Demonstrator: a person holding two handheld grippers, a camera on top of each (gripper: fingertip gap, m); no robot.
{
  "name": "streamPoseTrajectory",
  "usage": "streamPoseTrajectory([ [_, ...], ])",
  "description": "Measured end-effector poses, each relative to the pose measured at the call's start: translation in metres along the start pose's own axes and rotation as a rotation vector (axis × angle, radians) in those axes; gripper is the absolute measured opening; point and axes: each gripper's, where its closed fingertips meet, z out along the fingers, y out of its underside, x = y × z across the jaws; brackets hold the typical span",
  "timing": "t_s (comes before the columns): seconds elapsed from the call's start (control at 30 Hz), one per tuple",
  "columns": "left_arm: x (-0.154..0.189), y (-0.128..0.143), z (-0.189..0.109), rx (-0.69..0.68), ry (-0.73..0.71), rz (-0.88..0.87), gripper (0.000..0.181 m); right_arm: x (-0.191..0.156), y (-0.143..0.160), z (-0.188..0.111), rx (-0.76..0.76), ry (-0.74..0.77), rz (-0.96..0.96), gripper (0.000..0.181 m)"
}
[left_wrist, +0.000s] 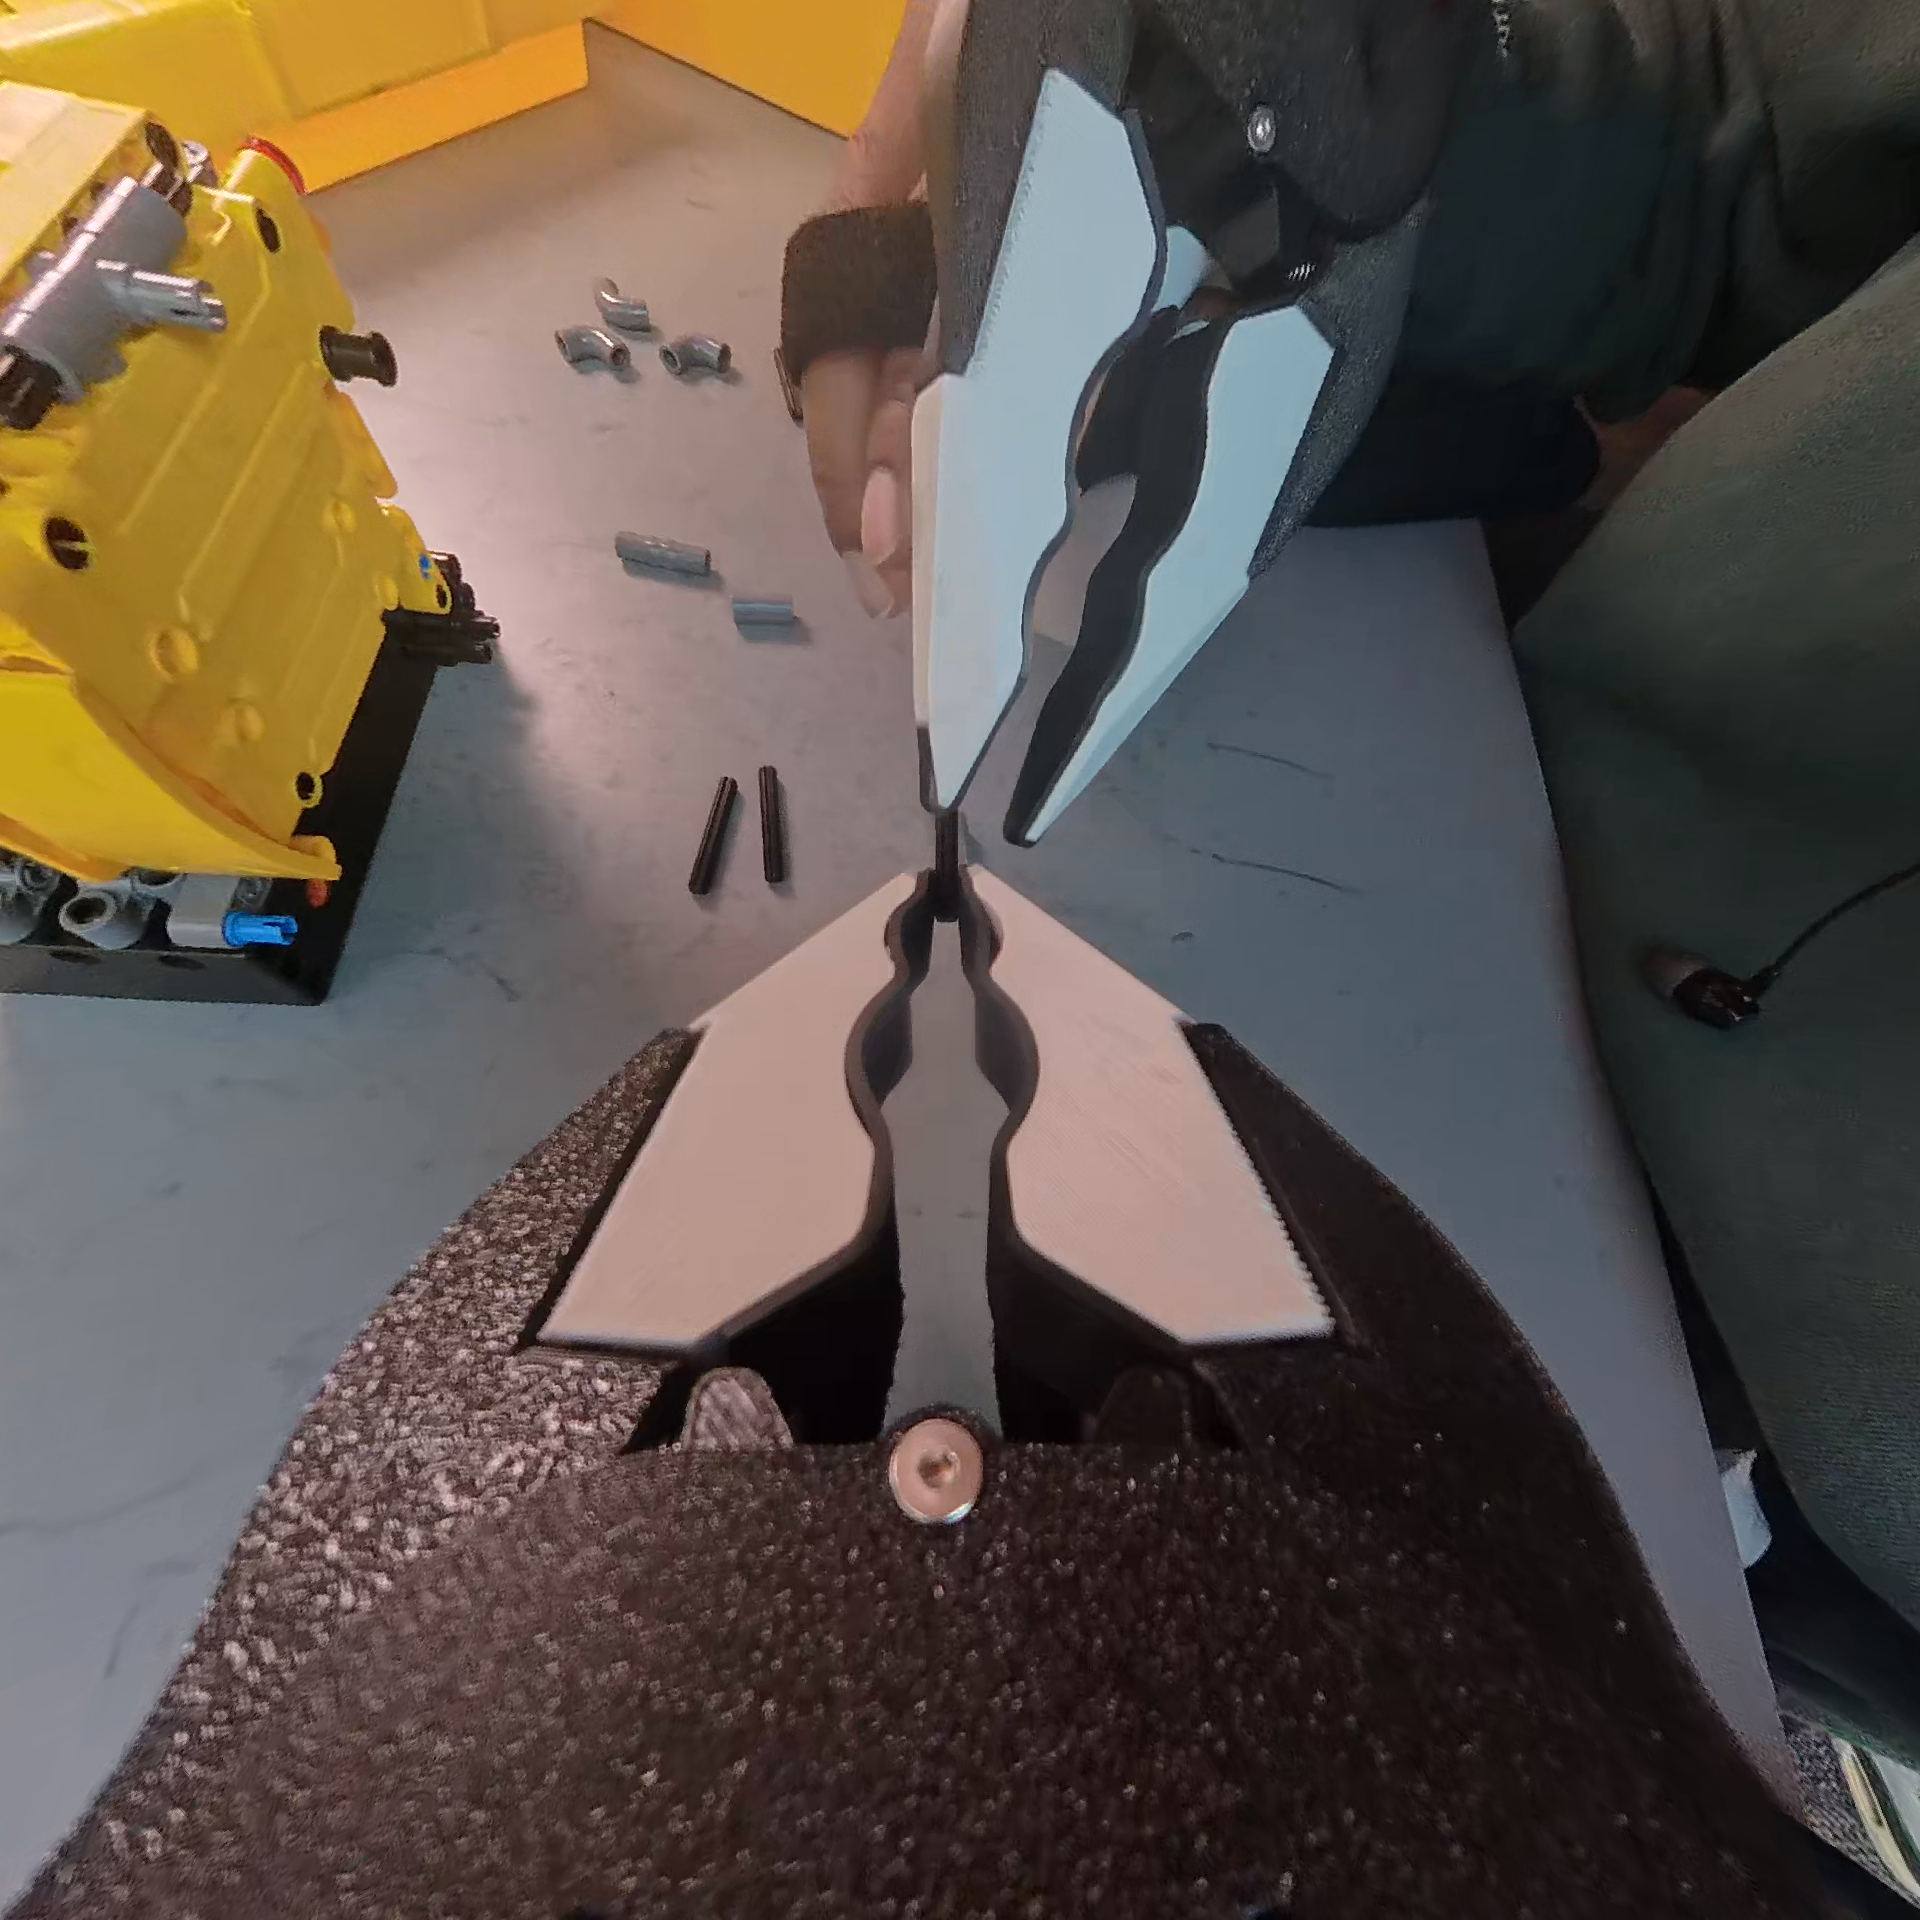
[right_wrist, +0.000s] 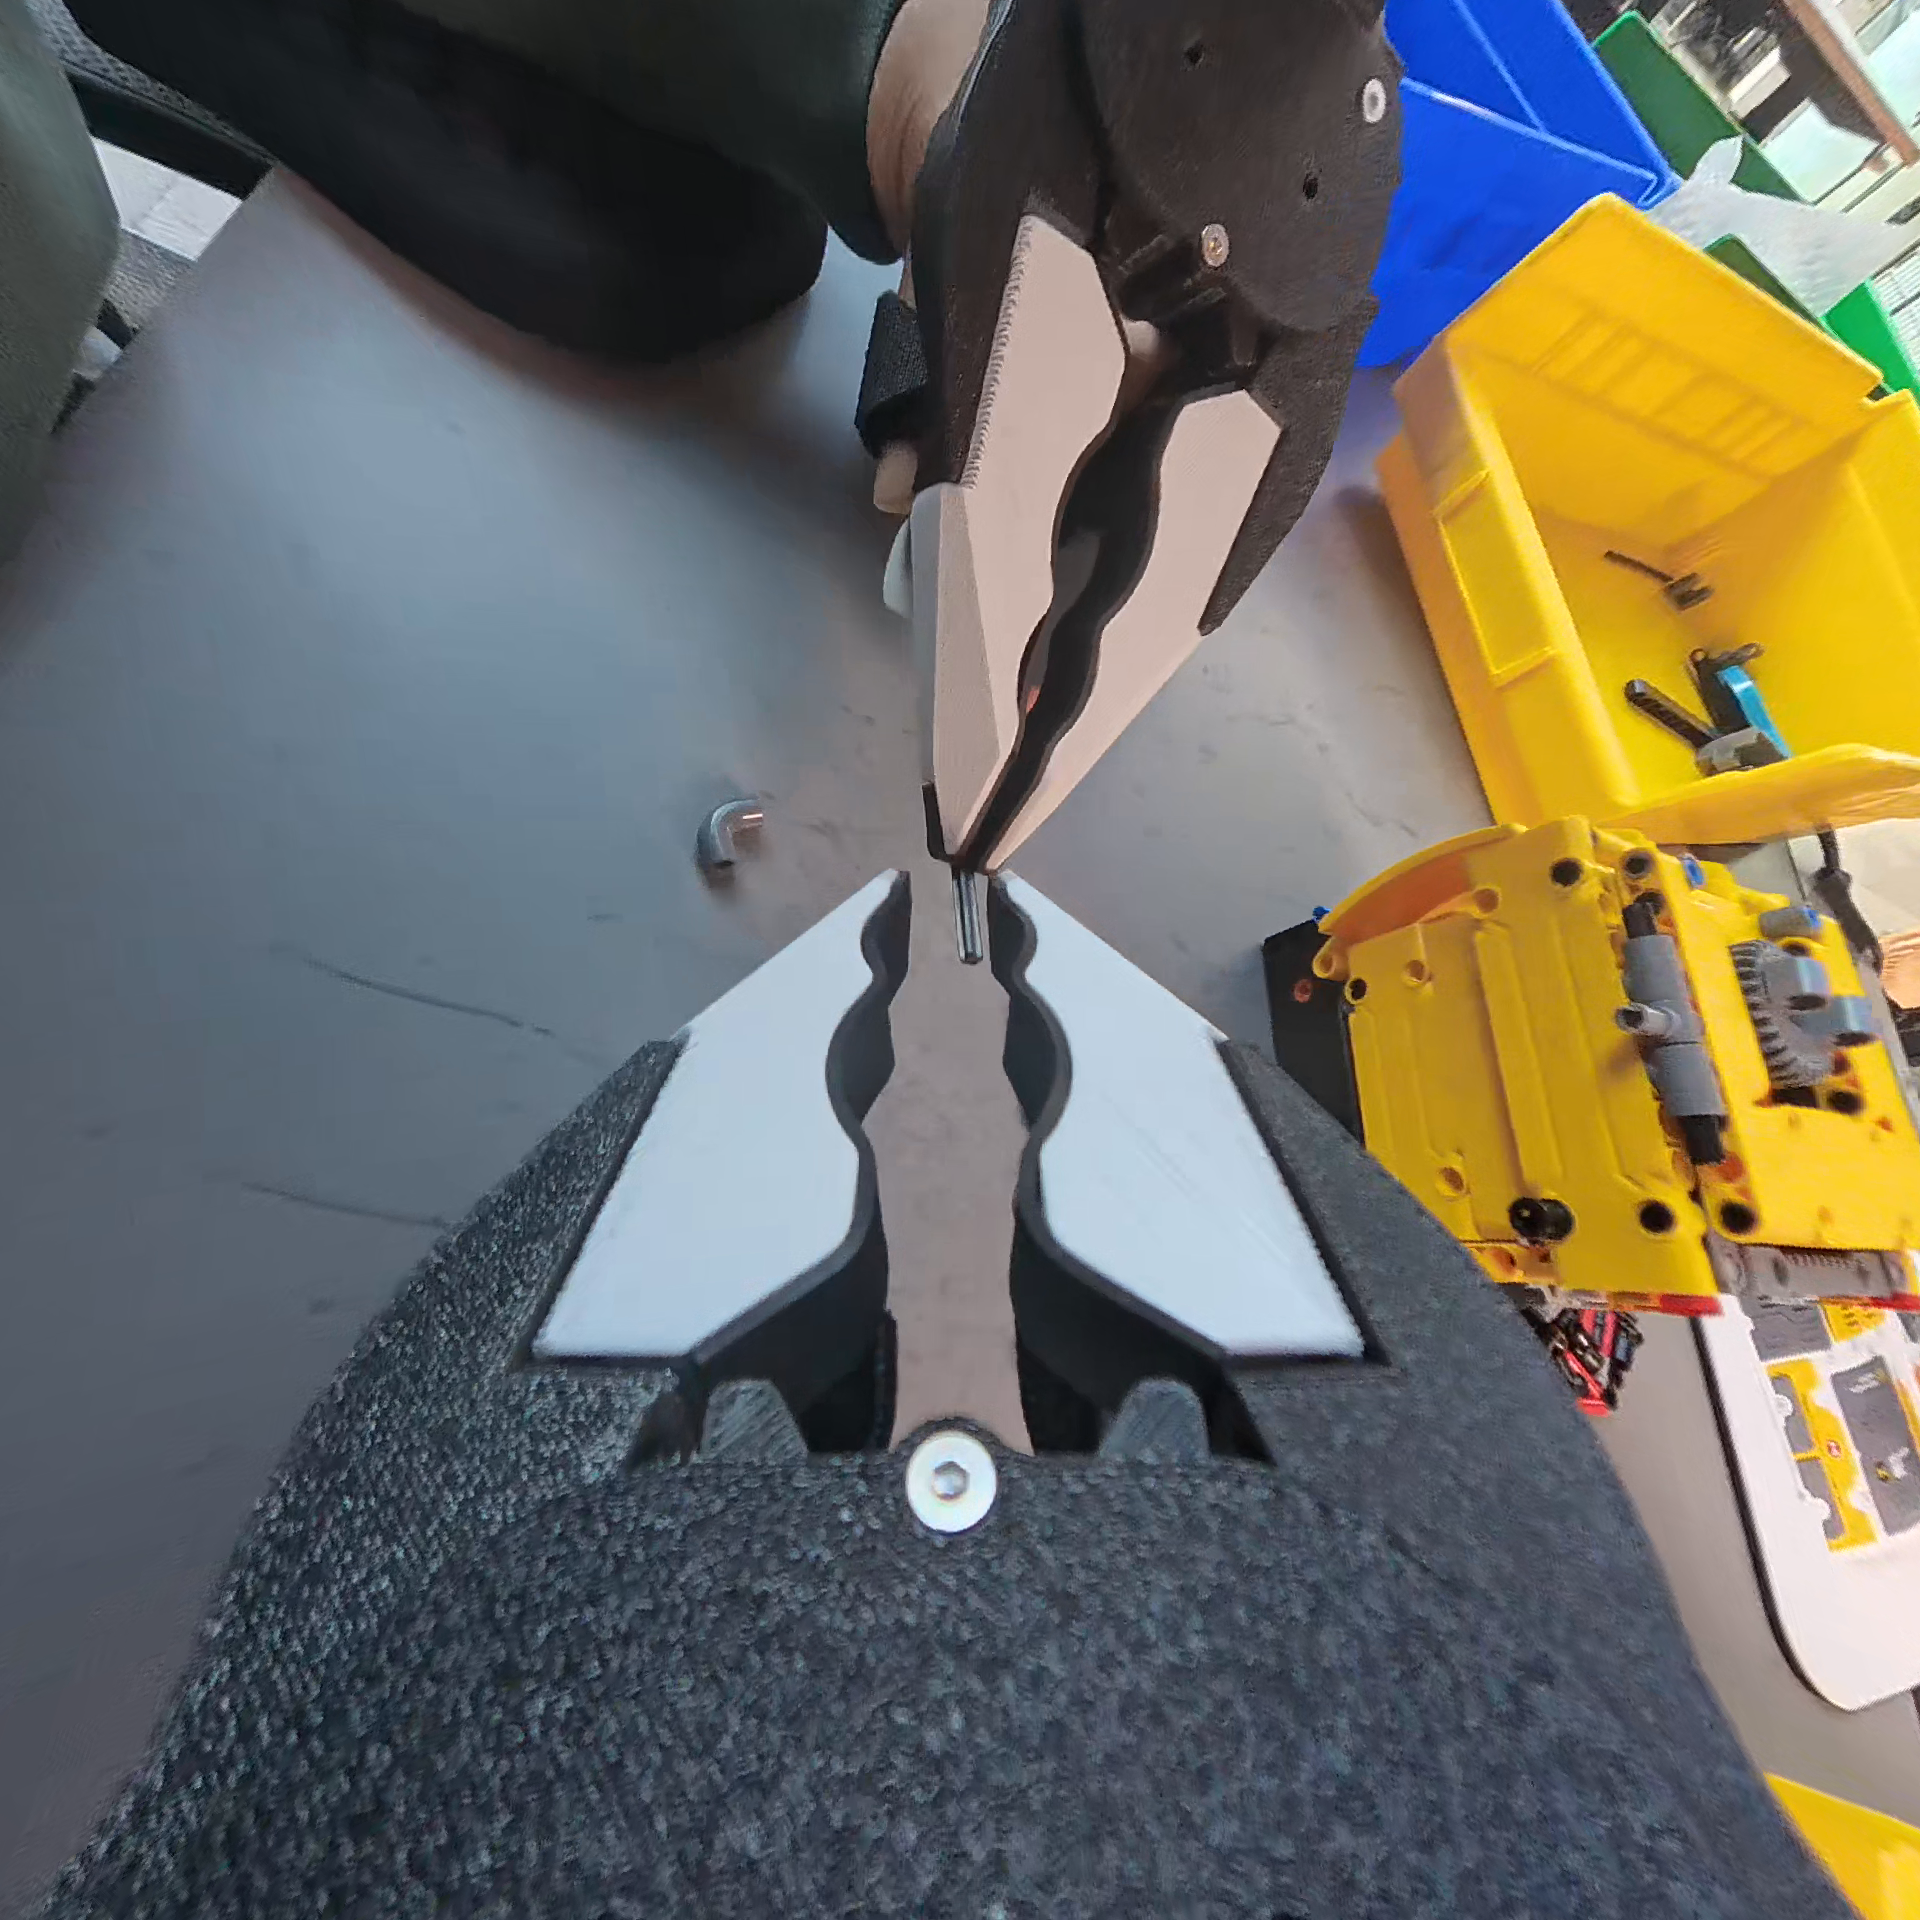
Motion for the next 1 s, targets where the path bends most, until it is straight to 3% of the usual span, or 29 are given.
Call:
streamPoseTrajectory([
  [0.2,0.003,0.002,0.002,-0.008,0.019,0.001,0.003,-0.003,0.006,0.003,-0.014,-0.004,-0.012,0.006],
  [0.83,0.006,0.000,0.003,0.004,0.028,0.012,0.003,-0.004,0.006,0.005,0.006,-0.022,0.048,0.004],
  [1.0,0.005,0.000,-0.003,-0.005,0.020,0.014,0.025,-0.003,0.008,-0.007,0.024,-0.074,0.102,0.004],
])
